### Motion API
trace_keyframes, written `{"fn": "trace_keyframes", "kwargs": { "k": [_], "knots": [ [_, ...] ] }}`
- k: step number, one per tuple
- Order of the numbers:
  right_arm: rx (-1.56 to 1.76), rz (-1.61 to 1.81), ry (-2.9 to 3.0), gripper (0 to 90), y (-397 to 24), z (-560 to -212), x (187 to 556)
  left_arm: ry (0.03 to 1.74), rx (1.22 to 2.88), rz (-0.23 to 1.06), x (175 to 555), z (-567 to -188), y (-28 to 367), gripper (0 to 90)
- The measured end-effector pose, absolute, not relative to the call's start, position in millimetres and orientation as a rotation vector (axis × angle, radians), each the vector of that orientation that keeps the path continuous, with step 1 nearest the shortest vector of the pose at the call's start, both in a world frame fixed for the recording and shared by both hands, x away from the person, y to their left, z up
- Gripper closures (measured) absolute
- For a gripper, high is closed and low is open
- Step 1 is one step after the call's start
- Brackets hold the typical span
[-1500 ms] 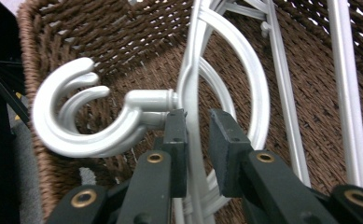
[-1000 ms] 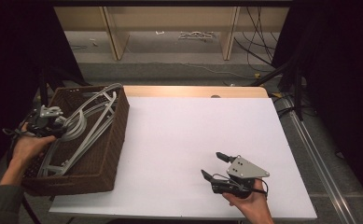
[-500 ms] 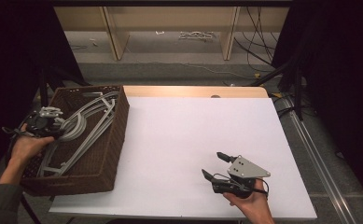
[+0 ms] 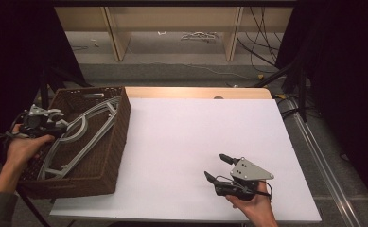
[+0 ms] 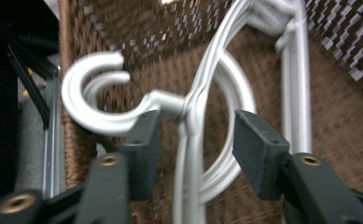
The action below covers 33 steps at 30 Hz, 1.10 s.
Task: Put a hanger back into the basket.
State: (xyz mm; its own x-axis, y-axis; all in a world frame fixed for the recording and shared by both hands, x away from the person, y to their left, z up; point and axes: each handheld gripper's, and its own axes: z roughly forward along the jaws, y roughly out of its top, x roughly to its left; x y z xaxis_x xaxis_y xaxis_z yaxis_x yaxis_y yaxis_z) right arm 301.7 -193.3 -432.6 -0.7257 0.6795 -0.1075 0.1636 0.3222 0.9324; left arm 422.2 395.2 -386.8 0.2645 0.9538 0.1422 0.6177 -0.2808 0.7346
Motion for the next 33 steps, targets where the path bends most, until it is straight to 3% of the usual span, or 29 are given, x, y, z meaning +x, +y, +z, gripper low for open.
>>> {"fn": "trace_keyframes", "kwargs": {
  "k": [4, 15, 23, 33],
  "knots": [
    [0.752, 1.386, 2.114, 26.4, -195, -431, 300, 1.398, 1.887, 0.812, 408, -374, 385, 41.7],
    [0.757, 1.416, 2.097, 26.3, -195, -431, 300, 1.185, 1.68, 0.789, 352, -362, 320, 35.1],
    [0.77, 1.43, 2.101, 24.6, -193, -432, 295, 1.004, 1.662, 0.691, 321, -370, 266, 31.2],
    [0.814, 1.47, 2.096, 22.4, -197, -430, 286, 0.907, 1.656, 0.611, 299, -392, 228, 28.6]
  ]
}}
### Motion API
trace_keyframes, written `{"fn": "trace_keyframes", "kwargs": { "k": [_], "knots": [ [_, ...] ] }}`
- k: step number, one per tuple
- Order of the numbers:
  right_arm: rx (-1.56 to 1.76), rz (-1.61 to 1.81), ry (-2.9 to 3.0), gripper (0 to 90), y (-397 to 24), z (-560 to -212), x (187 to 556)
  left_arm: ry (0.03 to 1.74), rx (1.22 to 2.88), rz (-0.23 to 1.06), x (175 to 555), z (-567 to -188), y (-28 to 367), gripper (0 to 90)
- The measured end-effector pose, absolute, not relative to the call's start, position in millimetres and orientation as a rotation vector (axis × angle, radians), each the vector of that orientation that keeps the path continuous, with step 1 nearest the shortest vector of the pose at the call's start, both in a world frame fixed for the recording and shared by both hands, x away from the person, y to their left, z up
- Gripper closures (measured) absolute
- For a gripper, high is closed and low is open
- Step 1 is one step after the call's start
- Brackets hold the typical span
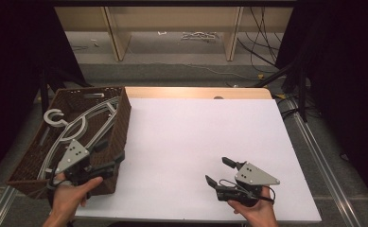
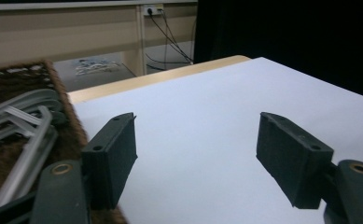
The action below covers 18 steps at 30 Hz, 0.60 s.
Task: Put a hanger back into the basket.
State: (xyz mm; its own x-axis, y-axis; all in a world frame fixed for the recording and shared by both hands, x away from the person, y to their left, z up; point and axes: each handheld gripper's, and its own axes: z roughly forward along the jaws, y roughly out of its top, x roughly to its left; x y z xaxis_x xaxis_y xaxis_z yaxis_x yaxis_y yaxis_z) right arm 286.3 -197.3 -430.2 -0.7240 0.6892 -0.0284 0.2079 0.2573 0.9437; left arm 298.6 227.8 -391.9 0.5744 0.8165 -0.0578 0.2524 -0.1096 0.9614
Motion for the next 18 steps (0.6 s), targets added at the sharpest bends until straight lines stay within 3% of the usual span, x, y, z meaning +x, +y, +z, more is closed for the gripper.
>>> {"fn": "trace_keyframes", "kwargs": {
  "k": [18],
  "knots": [
    [0.829, 1.488, 2.093, 20.3, -201, -431, 276, 0.78, 1.732, 0.592, 277, -429, 204, 21.9]
  ]
}}
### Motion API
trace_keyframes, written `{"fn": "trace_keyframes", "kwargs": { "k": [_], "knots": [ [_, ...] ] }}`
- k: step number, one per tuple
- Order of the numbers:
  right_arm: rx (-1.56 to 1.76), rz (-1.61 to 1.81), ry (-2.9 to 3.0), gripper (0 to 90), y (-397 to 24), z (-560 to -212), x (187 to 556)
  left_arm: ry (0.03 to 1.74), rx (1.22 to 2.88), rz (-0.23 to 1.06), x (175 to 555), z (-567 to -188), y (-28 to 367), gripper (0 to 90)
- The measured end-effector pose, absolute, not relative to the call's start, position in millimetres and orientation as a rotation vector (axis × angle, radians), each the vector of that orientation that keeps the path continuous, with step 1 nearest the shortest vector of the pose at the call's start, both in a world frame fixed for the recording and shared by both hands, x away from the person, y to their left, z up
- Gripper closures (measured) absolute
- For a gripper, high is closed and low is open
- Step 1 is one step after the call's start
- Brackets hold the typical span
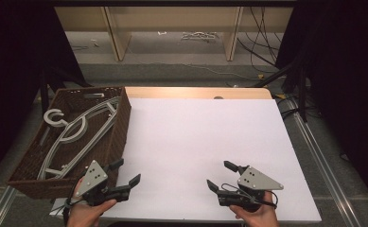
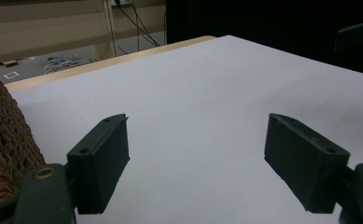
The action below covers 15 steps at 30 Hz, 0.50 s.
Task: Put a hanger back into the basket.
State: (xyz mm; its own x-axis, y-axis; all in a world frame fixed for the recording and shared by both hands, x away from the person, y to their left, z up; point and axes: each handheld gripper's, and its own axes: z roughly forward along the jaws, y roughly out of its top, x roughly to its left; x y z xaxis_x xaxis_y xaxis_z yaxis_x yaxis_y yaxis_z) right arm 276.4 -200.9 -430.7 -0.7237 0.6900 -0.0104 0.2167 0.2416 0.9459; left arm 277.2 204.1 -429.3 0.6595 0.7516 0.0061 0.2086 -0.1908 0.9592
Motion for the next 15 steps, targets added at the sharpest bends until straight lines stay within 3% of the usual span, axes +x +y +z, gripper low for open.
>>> {"fn": "trace_keyframes", "kwargs": {
  "k": [15],
  "knots": [
    [0.838, 1.495, 2.101, 19.6, -200.5, -430.8, 277.1, 0.79, 1.71, 0.591, 284.0, -433.5, 208.7, 20.9]
  ]
}}
